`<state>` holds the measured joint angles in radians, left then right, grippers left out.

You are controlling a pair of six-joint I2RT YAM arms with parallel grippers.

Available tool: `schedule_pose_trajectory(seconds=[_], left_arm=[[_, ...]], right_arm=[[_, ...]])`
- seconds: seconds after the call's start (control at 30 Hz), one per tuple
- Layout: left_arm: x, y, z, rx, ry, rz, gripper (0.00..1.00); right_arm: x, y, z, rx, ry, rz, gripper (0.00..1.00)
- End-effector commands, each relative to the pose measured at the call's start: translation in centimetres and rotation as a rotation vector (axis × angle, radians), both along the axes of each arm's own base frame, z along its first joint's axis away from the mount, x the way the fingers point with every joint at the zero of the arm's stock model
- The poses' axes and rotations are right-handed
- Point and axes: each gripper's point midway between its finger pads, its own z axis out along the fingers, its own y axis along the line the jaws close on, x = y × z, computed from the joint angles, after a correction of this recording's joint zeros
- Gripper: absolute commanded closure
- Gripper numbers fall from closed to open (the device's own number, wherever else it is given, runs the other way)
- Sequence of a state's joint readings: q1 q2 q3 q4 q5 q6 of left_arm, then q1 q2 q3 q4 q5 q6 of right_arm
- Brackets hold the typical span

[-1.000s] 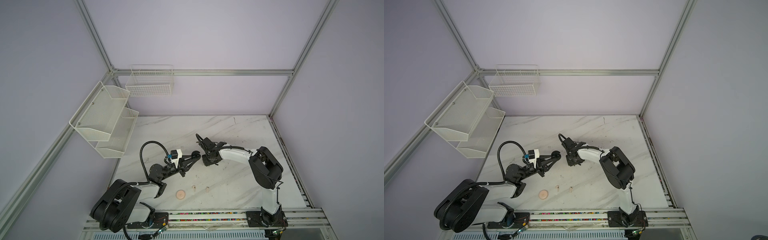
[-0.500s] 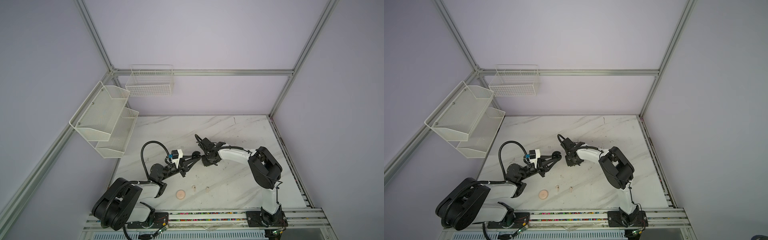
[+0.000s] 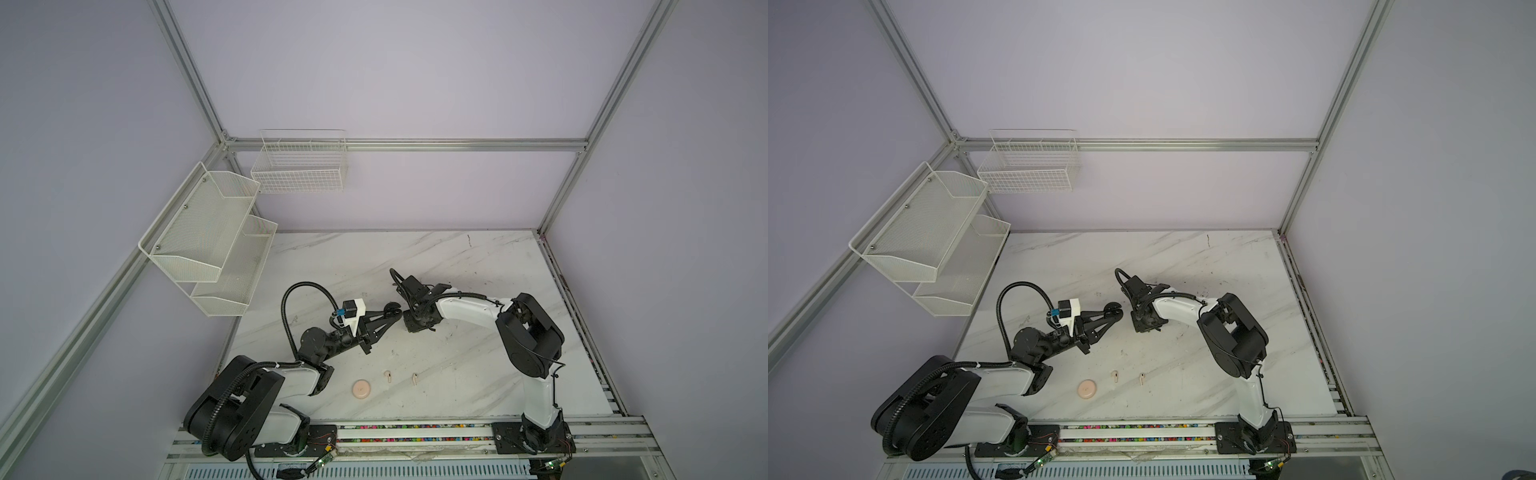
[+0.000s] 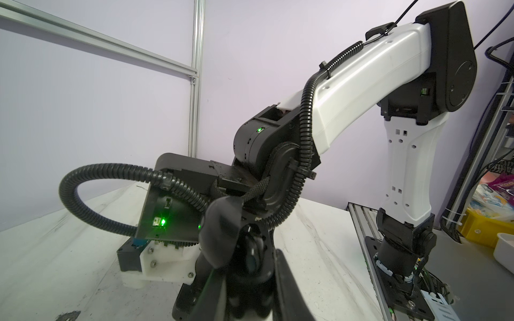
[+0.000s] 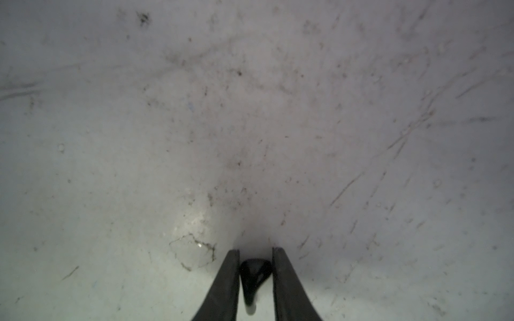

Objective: Insert wireless bluetooth earbuds into charging case
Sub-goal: Pick up the wireless bluetooth earbud from the center of the table.

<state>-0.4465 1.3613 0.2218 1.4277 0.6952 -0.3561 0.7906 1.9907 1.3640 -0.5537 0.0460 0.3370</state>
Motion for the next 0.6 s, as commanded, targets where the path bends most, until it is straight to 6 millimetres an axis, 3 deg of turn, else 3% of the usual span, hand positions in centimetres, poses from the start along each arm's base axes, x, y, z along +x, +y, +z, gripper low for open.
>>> schedule_pose_trajectory(seconds=[0.0,0.57], left_arm=[[-0.6,0.1,0.8,-0.019,-0.053,-0.006,1.0],[0.3,0.5,2.1,-0.063,-0.051,0.039,1.0]], right_arm=[[-0.6,-0.7,-1.2,-0.039,0.034,-0.02,0.76],[1.0,-1.2,1.7,-0.005,-0.061,-0.064,0.78]])
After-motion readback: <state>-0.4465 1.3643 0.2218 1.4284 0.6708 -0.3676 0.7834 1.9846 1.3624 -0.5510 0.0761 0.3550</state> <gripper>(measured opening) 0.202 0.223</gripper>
